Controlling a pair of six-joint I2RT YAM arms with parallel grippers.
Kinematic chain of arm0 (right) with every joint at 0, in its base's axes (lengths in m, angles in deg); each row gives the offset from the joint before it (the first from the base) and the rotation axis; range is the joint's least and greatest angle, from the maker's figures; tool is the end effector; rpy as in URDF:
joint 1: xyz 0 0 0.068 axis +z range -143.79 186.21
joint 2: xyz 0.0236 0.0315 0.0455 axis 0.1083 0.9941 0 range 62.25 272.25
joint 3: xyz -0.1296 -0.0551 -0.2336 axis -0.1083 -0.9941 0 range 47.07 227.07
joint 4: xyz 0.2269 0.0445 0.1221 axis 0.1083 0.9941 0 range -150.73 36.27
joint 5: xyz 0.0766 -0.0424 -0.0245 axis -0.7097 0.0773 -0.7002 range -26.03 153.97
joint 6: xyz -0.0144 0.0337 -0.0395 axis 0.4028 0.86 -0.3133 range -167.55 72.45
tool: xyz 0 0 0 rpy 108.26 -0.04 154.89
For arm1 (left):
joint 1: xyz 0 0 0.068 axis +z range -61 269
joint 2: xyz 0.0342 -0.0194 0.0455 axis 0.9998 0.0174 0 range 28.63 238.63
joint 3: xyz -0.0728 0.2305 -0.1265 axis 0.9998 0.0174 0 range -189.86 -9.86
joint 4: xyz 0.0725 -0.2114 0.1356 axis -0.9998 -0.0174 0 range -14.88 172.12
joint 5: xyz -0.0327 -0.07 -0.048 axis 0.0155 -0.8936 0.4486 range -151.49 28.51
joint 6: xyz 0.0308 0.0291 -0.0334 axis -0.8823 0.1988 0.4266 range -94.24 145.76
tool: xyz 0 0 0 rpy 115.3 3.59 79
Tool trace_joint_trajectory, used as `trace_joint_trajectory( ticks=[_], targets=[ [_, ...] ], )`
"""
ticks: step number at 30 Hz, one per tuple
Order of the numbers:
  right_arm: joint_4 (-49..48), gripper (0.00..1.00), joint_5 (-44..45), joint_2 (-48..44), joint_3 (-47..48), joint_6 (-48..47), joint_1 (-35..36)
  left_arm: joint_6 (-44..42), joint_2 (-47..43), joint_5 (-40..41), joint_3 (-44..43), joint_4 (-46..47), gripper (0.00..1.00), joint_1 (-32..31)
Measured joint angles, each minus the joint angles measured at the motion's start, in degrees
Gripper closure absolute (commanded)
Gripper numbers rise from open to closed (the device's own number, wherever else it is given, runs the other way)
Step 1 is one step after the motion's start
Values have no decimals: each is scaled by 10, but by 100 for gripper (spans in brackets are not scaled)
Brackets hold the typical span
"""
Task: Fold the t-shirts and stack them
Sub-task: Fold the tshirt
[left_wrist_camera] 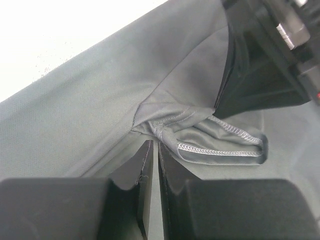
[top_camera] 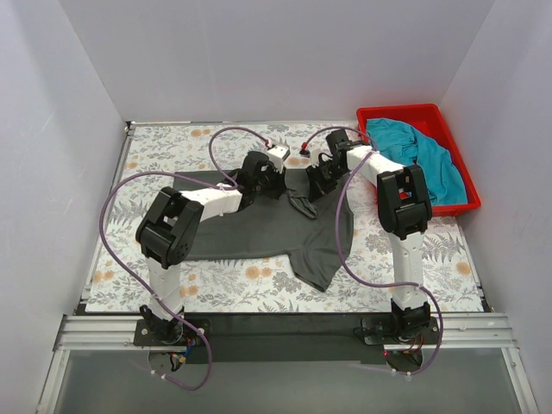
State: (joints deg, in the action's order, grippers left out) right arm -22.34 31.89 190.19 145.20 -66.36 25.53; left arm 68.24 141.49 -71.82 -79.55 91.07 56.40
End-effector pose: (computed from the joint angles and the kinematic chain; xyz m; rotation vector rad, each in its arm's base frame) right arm 0.4311 0.1711 0.1552 -1.0102 2.4717 0.7687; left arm 0.3608 -0.2384 0.1716 -0.0887 2.3136 -0.9114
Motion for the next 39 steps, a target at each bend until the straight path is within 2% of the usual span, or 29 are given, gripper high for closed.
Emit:
trace_joint_trajectory(
  ticks=[5, 11, 15, 19, 26, 29, 32, 33, 36, 39],
  targets=[
    [0, 92, -19, -6, -16, 0, 5, 4, -13, -50, 9, 1, 91, 9],
    [1, 81, -37, -9, -24, 1, 16, 5, -15, -73, 10, 1, 89, 9],
    [1, 70, -43, -13, -24, 2, 20, 20, -24, -86, 14, -10, 88, 20],
    [2, 67, -48, -28, -33, 2, 24, 39, -52, -105, 31, -33, 87, 56],
    [10, 71, -28, -53, -70, -11, 33, 56, -143, -136, 60, -103, 84, 170],
    [23, 69, -2, -55, -82, -25, 34, 35, -168, -163, 58, -166, 80, 221],
    [36, 61, 11, -80, -103, -40, 29, -17, -180, -211, 51, -254, 69, 274],
    [45, 54, 15, -93, -113, -47, 26, -36, -187, -233, 52, -288, 66, 290],
    [67, 42, 24, -147, -141, -69, 21, -115, -214, -291, 57, -390, 53, 354],
    [88, 42, 38, -216, -172, -99, 18, -214, -237, -327, 52, -490, 50, 428]
  ],
)
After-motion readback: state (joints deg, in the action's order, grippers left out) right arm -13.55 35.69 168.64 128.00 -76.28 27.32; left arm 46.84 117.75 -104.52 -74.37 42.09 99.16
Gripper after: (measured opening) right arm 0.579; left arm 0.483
